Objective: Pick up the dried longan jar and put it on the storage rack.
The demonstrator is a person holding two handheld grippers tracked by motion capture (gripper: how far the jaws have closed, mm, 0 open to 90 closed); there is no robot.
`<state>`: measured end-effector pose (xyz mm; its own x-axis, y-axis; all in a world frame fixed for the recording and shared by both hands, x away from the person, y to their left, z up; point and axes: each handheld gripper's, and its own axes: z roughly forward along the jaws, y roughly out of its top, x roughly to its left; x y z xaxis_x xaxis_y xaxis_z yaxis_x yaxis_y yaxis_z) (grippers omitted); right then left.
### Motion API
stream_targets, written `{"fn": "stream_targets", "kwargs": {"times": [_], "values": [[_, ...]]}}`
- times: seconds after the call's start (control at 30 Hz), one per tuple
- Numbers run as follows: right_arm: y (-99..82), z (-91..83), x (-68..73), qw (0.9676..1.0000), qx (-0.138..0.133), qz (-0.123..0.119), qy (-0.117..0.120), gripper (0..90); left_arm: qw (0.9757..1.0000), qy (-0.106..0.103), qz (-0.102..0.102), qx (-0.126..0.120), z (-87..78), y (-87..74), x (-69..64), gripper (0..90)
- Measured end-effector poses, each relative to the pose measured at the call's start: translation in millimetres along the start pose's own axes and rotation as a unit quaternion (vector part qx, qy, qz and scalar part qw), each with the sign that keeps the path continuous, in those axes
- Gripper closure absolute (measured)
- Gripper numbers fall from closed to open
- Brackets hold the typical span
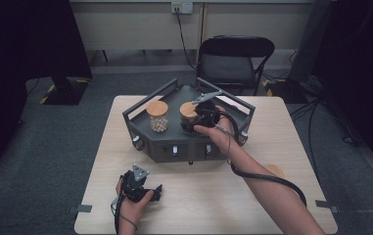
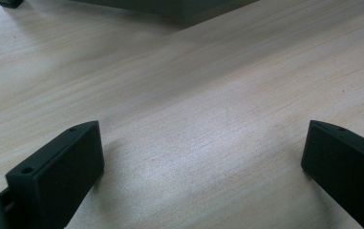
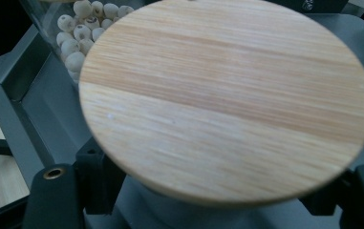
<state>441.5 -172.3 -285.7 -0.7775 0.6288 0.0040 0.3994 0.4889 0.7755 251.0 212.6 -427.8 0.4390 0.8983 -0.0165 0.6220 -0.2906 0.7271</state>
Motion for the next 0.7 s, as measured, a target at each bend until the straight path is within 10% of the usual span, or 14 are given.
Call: {"fn": "stream_targets", "kwargs": {"times": [0.7], "values": [[-6.7, -12.3, -5.4, 0.9993, 0.005, 0.038, -0.005, 4.4, 1.0000, 0.000, 0.000, 0.000, 0.0, 0.0, 0.0, 0.0]]}}
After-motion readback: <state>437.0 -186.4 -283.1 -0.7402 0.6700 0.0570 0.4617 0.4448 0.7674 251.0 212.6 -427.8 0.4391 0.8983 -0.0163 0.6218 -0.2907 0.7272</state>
